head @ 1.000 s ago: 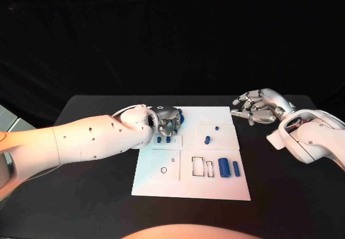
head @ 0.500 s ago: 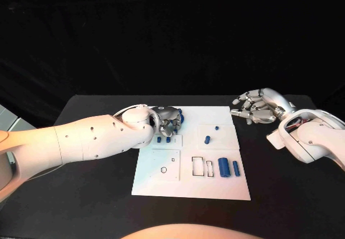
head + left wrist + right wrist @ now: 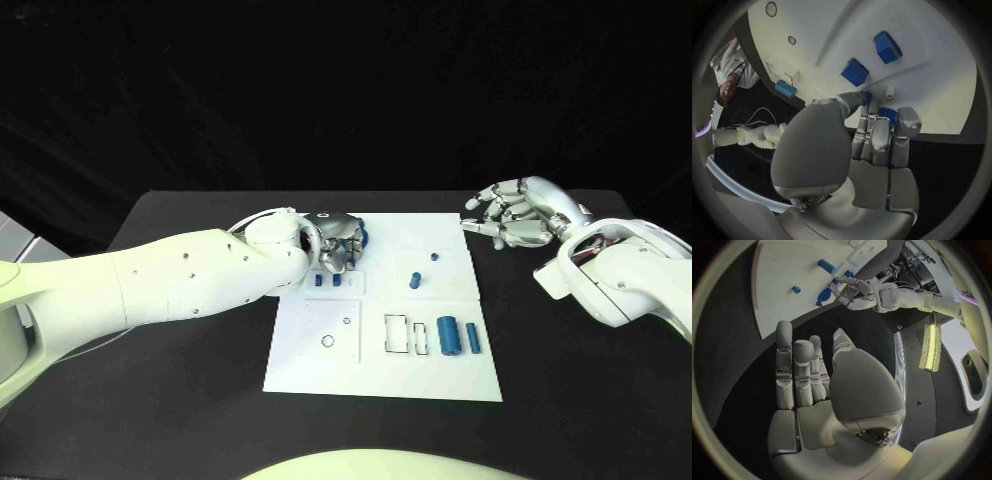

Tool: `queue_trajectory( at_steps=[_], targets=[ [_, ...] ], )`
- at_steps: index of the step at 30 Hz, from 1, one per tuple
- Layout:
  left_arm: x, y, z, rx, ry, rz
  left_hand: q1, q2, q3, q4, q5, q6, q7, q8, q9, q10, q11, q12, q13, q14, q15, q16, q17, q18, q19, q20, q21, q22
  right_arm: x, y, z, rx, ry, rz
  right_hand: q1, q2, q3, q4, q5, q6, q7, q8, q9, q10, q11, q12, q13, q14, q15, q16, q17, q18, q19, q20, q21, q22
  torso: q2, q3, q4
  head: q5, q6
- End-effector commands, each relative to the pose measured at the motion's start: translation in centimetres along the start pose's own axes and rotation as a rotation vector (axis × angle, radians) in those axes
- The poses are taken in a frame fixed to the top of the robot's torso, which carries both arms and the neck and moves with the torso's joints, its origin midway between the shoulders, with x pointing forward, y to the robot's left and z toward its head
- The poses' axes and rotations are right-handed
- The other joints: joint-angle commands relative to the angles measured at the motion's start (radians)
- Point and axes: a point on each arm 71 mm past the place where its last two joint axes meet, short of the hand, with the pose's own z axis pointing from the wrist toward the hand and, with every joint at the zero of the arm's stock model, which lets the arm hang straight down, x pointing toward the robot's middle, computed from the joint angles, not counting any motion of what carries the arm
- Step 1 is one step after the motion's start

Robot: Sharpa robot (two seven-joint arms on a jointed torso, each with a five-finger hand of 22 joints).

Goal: Assemble the parts on the task board

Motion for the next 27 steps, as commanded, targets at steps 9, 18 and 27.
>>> queue_trajectory(
  at_steps=[9, 18, 27],
  targets=[
    [0.2, 0.2, -0.1, 0.010, -0.031, -0.023, 0.016, 0.026, 0.036, -0.060, -0.002, 0.038, 0.000, -0.022, 0.004, 0.051, -0.009, -0.007, 0.017, 0.012, -0.010, 0.004, -0.004, -0.019, 0.012, -0.008, 0.026, 0.027, 0.1, 0.2, 0.0, -0.015, 0.007, 0.001, 0.006, 0.004, -0.005, 0.000, 0.005, -0.006, 0.003, 0.004, -0.001, 0.005, 0.003, -0.007, -0.003, -0.001, 0.000, -0.009, -0.001, 0.020, 0.007, 0.000, -0.008, -0.003, -0.001, -0.0005, 0.0001, 0.000, 0.003],
    [-0.4, 0.0, -0.6, 0.042, -0.086, -0.071, -0.001, 0.023, 0.047, -0.068, -0.004, 0.053, 0.001, -0.029, 0.005, 0.060, -0.008, -0.022, 0.020, 0.014, -0.008, 0.004, -0.004, -0.020, 0.011, -0.005, 0.033, 0.034, 0.2, 0.2, 0.1, -0.016, 0.009, 0.001, 0.006, 0.004, -0.005, 0.000, 0.005, -0.006, 0.003, 0.004, -0.001, 0.005, 0.003, -0.007, -0.003, -0.001, 0.000, -0.009, -0.001, 0.020, 0.007, 0.000, -0.008, -0.003, 0.000, -0.0007, 0.0008, 0.000, 0.006],
    [-1.2, 0.6, -2.0, 0.038, -0.064, -0.146, -0.025, 0.019, 0.046, -0.066, -0.004, 0.064, -0.001, -0.035, 0.007, 0.070, -0.009, -0.035, 0.022, 0.015, -0.009, 0.004, -0.009, -0.019, 0.007, -0.004, 0.033, 0.034, 0.1, 0.1, 0.0, -0.013, 0.009, 0.001, 0.006, 0.004, -0.005, 0.000, 0.005, -0.006, 0.003, 0.004, -0.001, 0.005, 0.003, -0.007, -0.003, -0.001, 0.000, -0.009, -0.001, 0.020, 0.007, 0.000, -0.008, -0.003, -0.002, 0.0006, 0.0023, 0.002, 0.005]
  ],
)
